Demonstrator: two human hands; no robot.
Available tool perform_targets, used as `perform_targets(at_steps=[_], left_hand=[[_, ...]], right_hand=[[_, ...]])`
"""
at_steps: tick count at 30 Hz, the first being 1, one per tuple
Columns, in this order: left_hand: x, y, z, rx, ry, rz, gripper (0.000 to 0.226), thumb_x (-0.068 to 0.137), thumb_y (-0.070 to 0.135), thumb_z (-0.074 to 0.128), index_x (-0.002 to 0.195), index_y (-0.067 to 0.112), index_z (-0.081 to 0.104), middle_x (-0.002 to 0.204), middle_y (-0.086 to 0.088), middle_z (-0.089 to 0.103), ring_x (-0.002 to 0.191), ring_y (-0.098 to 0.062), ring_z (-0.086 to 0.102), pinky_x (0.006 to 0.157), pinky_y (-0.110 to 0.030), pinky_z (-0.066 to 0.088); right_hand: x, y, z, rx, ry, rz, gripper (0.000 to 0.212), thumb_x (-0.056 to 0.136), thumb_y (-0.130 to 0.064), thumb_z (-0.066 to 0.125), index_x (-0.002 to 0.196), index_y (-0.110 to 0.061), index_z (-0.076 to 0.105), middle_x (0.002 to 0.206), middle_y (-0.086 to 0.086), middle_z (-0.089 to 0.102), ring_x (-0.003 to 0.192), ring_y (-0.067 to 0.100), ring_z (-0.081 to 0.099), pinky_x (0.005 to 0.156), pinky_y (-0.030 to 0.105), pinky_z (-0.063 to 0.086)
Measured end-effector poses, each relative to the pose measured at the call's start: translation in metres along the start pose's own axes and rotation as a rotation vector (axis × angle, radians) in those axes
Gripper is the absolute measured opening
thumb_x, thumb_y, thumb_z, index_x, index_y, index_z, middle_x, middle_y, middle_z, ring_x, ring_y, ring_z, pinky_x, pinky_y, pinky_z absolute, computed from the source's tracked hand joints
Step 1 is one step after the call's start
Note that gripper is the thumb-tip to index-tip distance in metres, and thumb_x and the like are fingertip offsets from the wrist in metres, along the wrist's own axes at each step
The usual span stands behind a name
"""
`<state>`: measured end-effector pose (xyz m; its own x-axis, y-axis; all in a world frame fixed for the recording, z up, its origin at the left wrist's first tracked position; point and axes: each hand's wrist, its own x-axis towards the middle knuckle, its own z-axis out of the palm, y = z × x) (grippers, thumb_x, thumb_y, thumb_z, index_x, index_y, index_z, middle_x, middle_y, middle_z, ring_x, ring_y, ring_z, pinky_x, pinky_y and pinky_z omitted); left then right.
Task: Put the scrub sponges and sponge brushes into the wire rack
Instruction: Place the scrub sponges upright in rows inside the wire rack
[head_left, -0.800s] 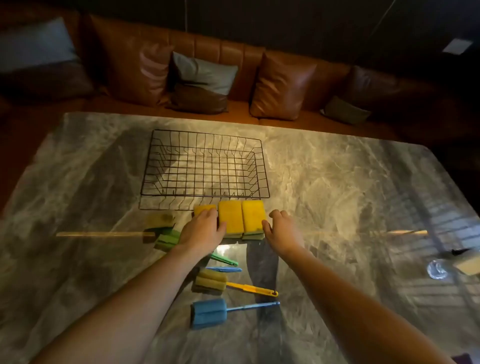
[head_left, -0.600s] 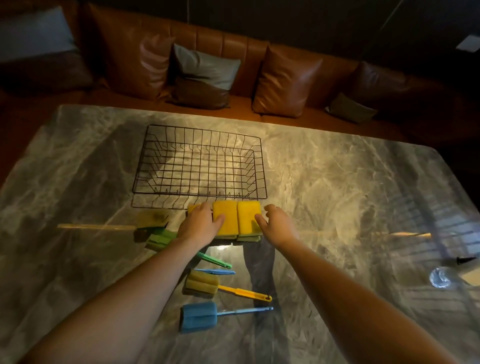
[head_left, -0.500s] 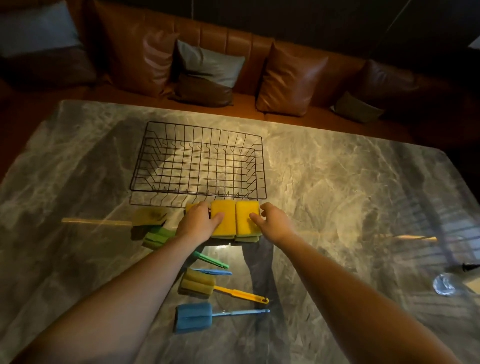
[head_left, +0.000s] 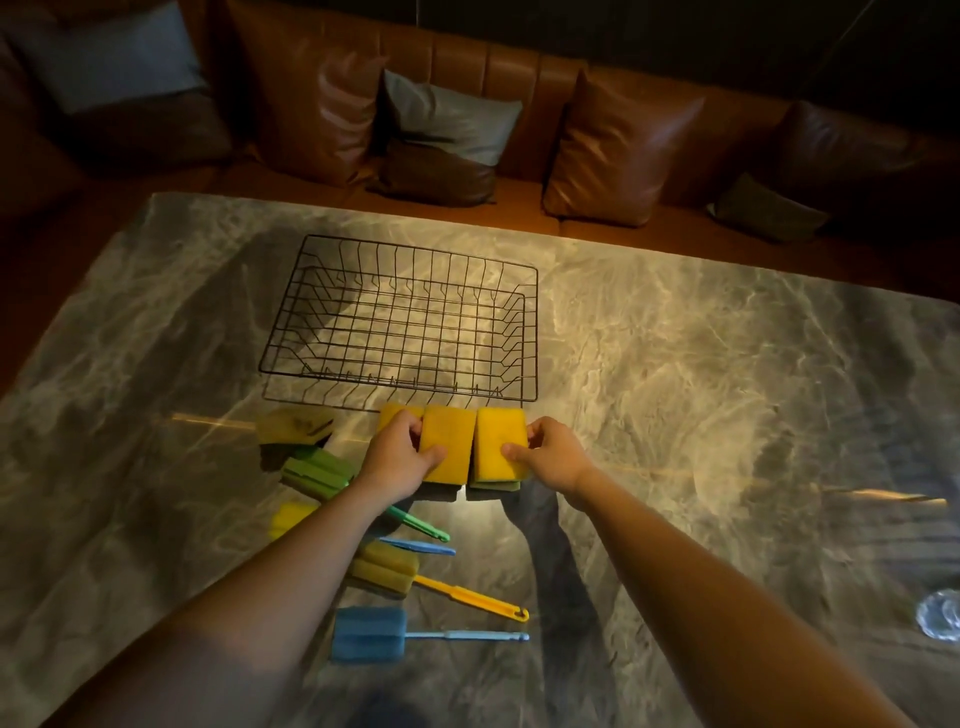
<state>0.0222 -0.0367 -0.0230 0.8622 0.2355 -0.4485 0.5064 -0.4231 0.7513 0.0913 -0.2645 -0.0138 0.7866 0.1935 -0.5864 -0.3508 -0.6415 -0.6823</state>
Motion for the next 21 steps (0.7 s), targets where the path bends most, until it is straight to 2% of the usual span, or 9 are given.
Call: perform_targets(at_steps=[2, 4, 7, 9, 11, 14, 15, 19, 21], left_hand=[[-0.001, -0.001, -0.006, -0.074, -0.014, -0.037, 0.032, 0.085, 0.027, 0.078, 0.102, 0.019, 0.052, 0.101, -0.006, 0.063, 0.092, -0.026, 0.063, 0.074, -0.042, 0.056], [0.001, -0.002, -0.017, -0.139, 0.012, -0.049, 0.038, 0.082, 0.028, 0.081, 0.104, 0.024, 0.051, 0.105, -0.003, 0.061, 0.094, -0.024, 0.062, 0.072, -0.041, 0.056], [0.004, 0.001, -0.037, -0.247, -0.011, 0.006, 0.065, 0.078, 0.020, 0.085, 0.126, 0.037, 0.045, 0.117, 0.009, 0.057, 0.103, -0.017, 0.060, 0.078, -0.038, 0.056], [0.006, 0.004, -0.044, -0.184, -0.032, 0.093, 0.073, 0.078, 0.016, 0.084, 0.133, 0.046, 0.045, 0.118, 0.019, 0.053, 0.106, -0.011, 0.057, 0.076, -0.029, 0.054], [0.009, 0.003, -0.045, -0.076, -0.022, 0.183, 0.064, 0.081, 0.013, 0.081, 0.128, 0.046, 0.051, 0.123, 0.020, 0.053, 0.115, -0.011, 0.053, 0.081, -0.025, 0.050], [0.006, -0.006, -0.039, 0.065, -0.015, 0.343, 0.063, 0.082, 0.001, 0.075, 0.116, 0.049, 0.052, 0.129, 0.015, 0.043, 0.118, -0.010, 0.047, 0.084, -0.015, 0.042], [0.003, -0.011, -0.037, 0.134, -0.018, 0.382, 0.064, 0.083, -0.001, 0.072, 0.116, 0.049, 0.051, 0.131, 0.015, 0.039, 0.118, -0.011, 0.047, 0.085, -0.015, 0.041], [-0.006, -0.031, -0.030, 0.309, -0.073, 0.464, 0.064, 0.083, -0.003, 0.069, 0.121, 0.045, 0.049, 0.146, 0.011, 0.028, 0.124, -0.018, 0.047, 0.100, -0.034, 0.047], [-0.007, -0.035, -0.031, 0.267, -0.093, 0.449, 0.065, 0.082, -0.006, 0.069, 0.118, 0.045, 0.052, 0.150, 0.013, 0.025, 0.133, -0.017, 0.041, 0.107, -0.029, 0.039]], right_hand=[[-0.002, 0.002, -0.002, 0.038, 0.015, -0.004, 0.030, 0.088, -0.031, 0.077, 0.099, -0.015, 0.054, 0.099, 0.005, 0.063, 0.094, 0.020, 0.062, 0.082, 0.037, 0.054], [-0.005, 0.002, -0.006, 0.104, 0.013, -0.004, 0.028, 0.088, -0.027, 0.077, 0.092, -0.015, 0.052, 0.093, 0.006, 0.062, 0.088, 0.019, 0.061, 0.079, 0.036, 0.053], [-0.012, 0.003, -0.015, 0.152, 0.013, -0.009, 0.027, 0.087, -0.024, 0.077, 0.091, -0.014, 0.052, 0.092, 0.007, 0.061, 0.082, 0.018, 0.060, 0.072, 0.034, 0.052], [-0.016, 0.004, -0.021, 0.164, 0.032, -0.033, 0.033, 0.086, -0.023, 0.078, 0.104, -0.012, 0.053, 0.104, 0.008, 0.061, 0.091, 0.022, 0.063, 0.075, 0.035, 0.056], [-0.022, 0.001, -0.025, 0.152, 0.052, -0.074, 0.051, 0.084, -0.023, 0.081, 0.122, -0.017, 0.048, 0.113, 0.005, 0.057, 0.098, 0.023, 0.064, 0.079, 0.038, 0.060], [-0.027, -0.002, -0.028, 0.063, 0.076, -0.195, 0.054, 0.085, -0.027, 0.080, 0.129, -0.026, 0.049, 0.119, -0.003, 0.057, 0.090, 0.020, 0.066, 0.076, 0.037, 0.062], [-0.027, -0.003, -0.028, 0.040, 0.085, -0.238, 0.051, 0.086, -0.028, 0.079, 0.128, -0.027, 0.051, 0.120, -0.006, 0.058, 0.087, 0.019, 0.068, 0.075, 0.037, 0.062], [-0.026, -0.003, -0.022, -0.025, 0.143, -0.372, 0.051, 0.087, -0.016, 0.076, 0.128, -0.033, 0.051, 0.126, -0.009, 0.056, 0.086, 0.014, 0.068, 0.074, 0.030, 0.062], [-0.025, 0.001, -0.016, -0.118, 0.161, -0.461, 0.053, 0.086, -0.008, 0.074, 0.125, -0.036, 0.050, 0.130, -0.009, 0.051, 0.095, 0.012, 0.065, 0.078, 0.019, 0.058]])
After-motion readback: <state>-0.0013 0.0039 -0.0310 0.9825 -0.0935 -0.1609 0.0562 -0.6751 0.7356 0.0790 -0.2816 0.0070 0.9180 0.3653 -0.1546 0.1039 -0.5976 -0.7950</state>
